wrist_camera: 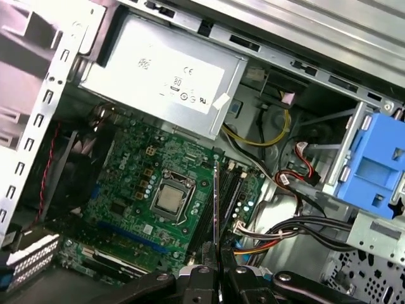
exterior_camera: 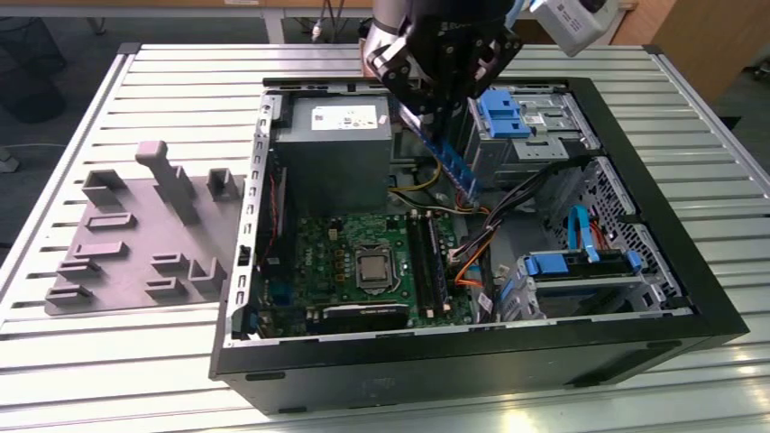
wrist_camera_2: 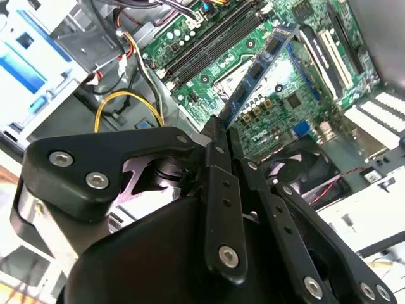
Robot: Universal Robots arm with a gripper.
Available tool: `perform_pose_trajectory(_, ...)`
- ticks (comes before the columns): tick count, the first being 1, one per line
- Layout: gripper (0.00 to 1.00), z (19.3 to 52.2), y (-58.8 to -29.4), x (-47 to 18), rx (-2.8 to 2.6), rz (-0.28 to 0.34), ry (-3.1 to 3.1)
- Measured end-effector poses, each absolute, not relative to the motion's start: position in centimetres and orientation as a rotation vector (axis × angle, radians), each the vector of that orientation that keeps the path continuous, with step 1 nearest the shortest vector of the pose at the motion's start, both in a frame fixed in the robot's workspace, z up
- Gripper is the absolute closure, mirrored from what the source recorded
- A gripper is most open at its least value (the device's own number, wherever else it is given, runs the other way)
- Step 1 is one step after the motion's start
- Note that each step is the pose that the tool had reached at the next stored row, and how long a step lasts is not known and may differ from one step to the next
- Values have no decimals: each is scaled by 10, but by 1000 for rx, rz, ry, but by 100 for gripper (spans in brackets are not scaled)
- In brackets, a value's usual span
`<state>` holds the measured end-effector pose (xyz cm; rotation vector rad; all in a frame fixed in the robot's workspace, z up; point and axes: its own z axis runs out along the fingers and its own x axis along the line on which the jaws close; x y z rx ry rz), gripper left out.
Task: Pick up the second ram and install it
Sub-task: 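Insert the second ram into the second slot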
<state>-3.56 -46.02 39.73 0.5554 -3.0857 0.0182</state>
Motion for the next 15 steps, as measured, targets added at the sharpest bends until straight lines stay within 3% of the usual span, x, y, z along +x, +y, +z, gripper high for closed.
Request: perform_pose_trajectory(15, 86, 396, -460, -36, 151, 17, -3130)
